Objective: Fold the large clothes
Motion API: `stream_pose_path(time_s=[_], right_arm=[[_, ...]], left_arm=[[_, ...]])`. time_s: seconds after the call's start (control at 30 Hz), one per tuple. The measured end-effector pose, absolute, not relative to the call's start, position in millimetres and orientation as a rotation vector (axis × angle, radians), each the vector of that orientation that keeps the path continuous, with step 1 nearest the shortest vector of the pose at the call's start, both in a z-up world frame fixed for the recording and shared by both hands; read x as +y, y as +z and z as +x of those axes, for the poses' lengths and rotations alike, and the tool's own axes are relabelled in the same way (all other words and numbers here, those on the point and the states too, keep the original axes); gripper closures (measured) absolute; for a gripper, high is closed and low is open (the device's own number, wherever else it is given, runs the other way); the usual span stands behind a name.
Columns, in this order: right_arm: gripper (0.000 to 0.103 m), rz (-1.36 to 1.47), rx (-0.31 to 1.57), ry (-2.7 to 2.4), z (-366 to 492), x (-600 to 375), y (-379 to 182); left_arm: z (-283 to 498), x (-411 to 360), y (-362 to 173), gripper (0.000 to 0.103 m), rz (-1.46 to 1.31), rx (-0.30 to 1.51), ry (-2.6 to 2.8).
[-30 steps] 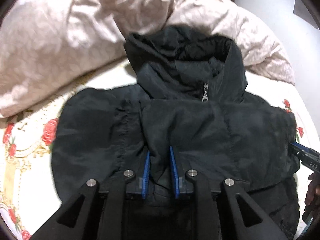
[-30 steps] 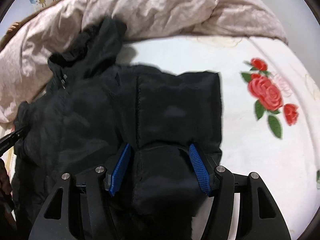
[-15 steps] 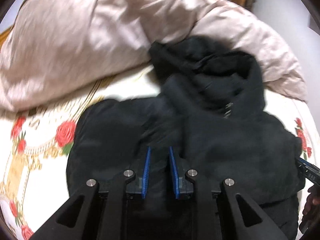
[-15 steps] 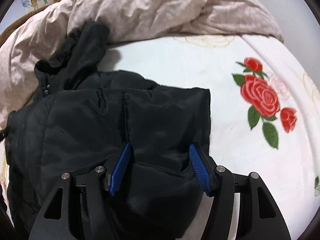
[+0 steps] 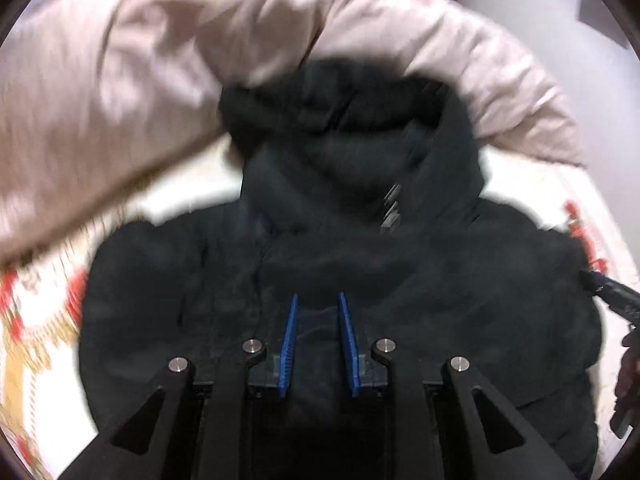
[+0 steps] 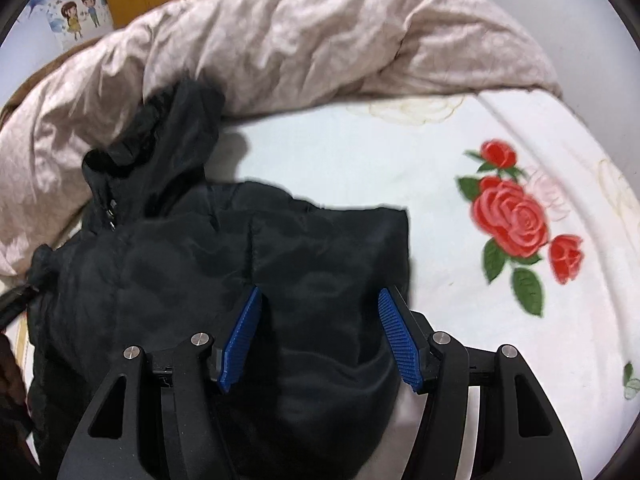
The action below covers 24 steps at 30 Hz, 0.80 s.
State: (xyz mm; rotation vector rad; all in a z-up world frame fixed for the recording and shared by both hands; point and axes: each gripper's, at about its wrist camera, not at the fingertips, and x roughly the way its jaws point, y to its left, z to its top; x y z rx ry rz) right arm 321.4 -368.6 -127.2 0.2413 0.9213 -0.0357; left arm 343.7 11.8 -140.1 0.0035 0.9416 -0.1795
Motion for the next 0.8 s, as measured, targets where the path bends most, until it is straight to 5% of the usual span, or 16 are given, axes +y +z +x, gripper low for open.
stream_pose_path(time_s=[0.33,0.8], right_arm=[[0.040,0.204,0.980,-0.049,332.8,-358.1,-154.9],[0.041,0.287,0.801,-0.048,194.7,-327.6,-29.7]], left_arm=[[336.6,9.5,-162.0,0.077,0.027,0.937,-0.131],[226.2,22.9,-55.5,0.077,-0.002,0.915,-0.190]])
